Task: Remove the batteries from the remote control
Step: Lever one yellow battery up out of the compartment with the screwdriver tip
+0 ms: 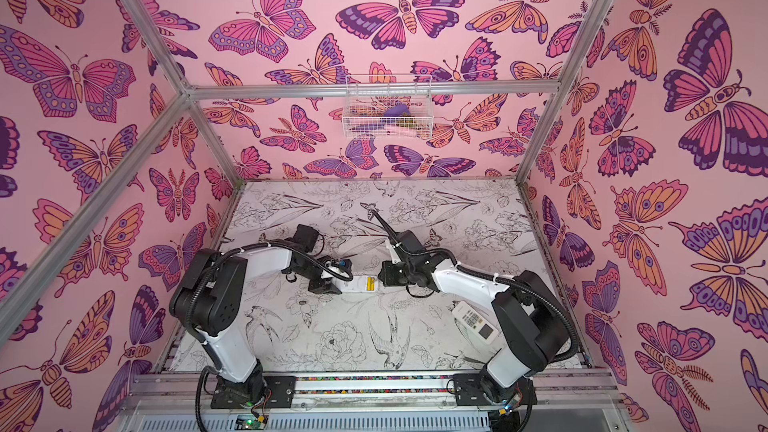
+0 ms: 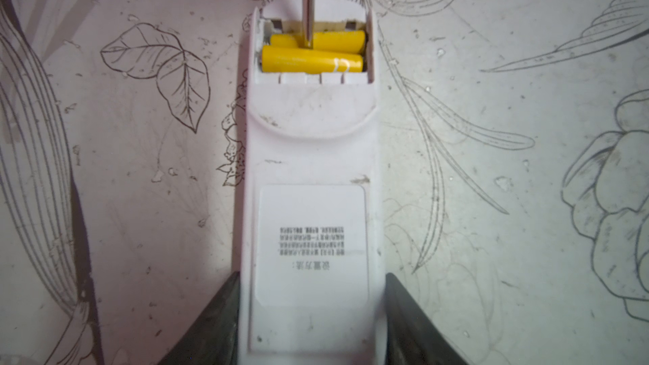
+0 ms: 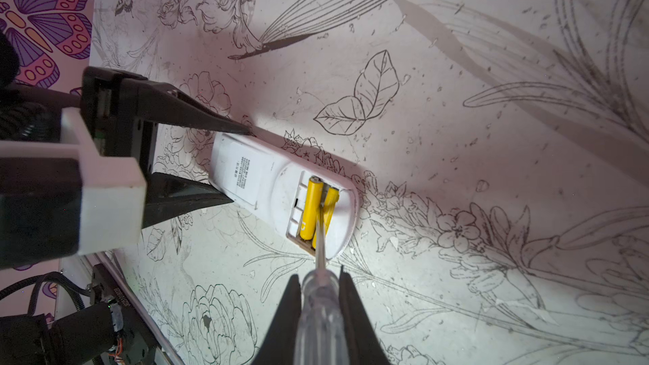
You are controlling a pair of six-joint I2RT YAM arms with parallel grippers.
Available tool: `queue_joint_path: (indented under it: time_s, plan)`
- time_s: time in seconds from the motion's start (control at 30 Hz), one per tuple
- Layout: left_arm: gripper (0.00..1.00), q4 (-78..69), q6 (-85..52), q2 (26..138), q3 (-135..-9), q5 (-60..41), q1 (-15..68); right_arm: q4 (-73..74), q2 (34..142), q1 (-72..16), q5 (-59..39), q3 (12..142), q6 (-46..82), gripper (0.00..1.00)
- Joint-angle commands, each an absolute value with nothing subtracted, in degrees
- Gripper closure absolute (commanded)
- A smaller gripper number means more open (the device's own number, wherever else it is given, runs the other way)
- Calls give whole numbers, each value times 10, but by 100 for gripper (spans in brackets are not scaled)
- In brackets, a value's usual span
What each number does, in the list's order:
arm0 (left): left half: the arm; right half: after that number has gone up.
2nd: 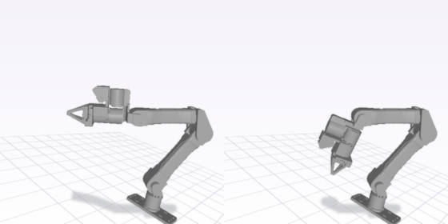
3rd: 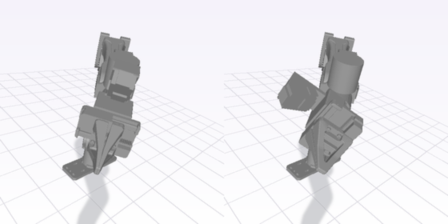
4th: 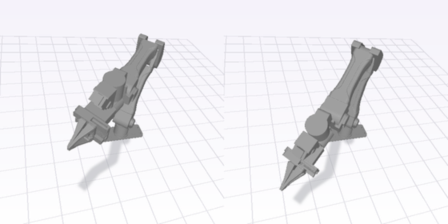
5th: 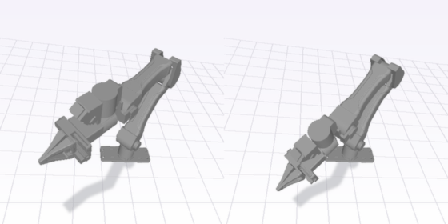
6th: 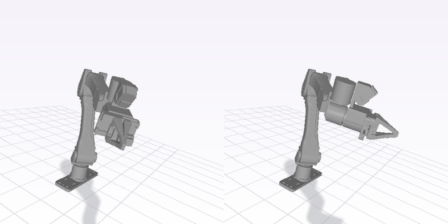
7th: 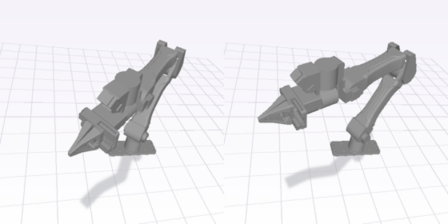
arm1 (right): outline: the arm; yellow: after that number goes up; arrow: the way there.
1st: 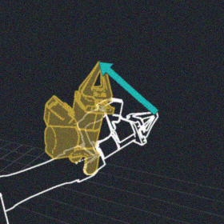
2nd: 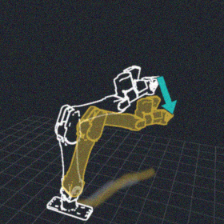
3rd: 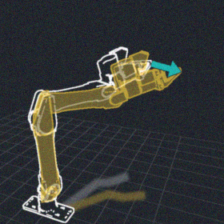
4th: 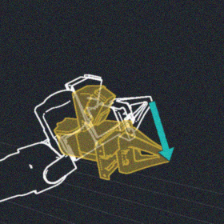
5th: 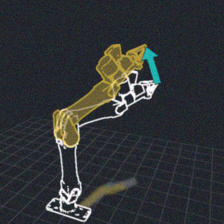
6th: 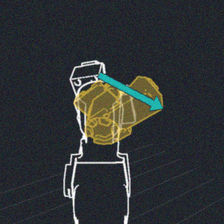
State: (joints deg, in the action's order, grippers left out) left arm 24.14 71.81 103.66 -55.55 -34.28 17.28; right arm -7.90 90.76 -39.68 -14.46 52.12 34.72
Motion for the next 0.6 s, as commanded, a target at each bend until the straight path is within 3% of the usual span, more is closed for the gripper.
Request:
queue_joint_path:
  time_s: [0.0,0.57]
  plan:
    - [52,261,734,1055,-545,-332,177,-51,926,-392,-147,513,345,100]
    - [52,261,734,1056,-546,-332,177,111,915,-353,-306,443,325,100]
